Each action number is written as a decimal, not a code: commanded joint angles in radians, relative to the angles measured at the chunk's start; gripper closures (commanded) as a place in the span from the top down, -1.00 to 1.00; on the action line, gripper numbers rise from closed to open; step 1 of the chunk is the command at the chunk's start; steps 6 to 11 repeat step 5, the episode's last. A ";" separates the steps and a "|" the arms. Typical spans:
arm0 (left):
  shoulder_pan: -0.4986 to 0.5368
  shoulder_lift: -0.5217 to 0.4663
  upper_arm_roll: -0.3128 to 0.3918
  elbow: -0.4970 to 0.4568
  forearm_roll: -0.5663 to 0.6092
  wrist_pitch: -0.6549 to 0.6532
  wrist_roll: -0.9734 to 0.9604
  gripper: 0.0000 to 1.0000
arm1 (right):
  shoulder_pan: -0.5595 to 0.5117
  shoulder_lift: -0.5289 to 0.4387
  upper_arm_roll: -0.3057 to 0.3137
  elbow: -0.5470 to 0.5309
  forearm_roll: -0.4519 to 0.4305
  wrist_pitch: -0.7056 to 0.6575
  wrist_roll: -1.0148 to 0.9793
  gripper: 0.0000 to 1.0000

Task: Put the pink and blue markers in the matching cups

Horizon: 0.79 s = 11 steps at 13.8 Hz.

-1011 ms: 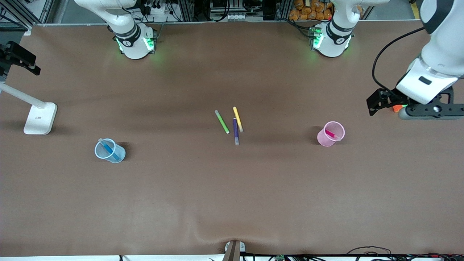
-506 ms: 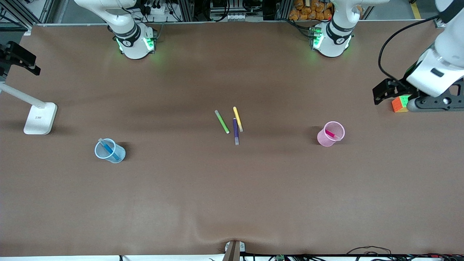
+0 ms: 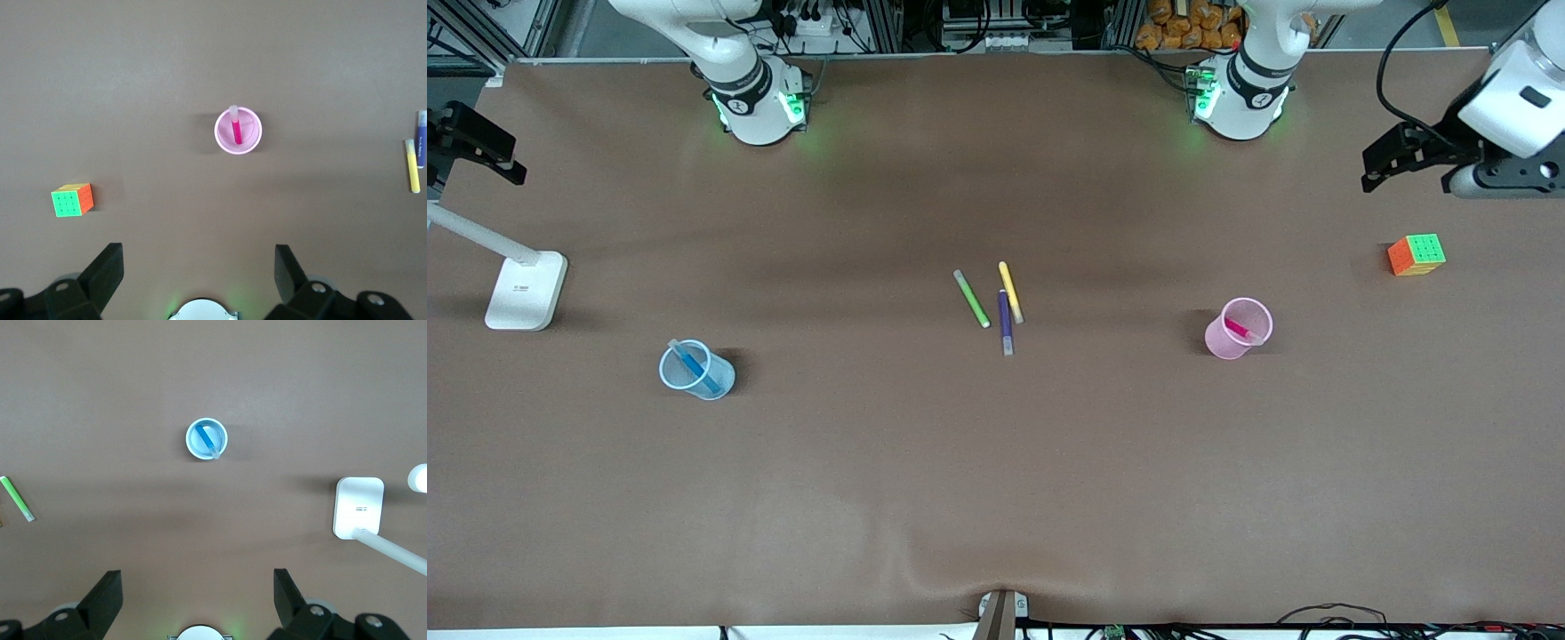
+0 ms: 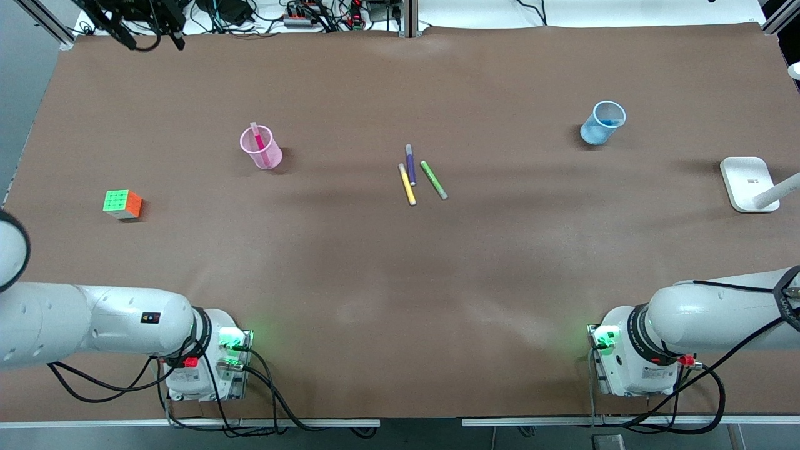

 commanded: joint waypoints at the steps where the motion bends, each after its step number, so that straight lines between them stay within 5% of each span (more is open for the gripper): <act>1: 0.006 -0.049 0.023 -0.046 -0.006 0.037 0.025 1.00 | -0.012 -0.022 0.006 -0.033 0.013 0.014 -0.003 1.00; 11: 0.014 -0.045 0.022 0.002 -0.003 -0.004 0.025 1.00 | -0.012 -0.022 0.006 -0.035 0.013 0.014 -0.003 1.00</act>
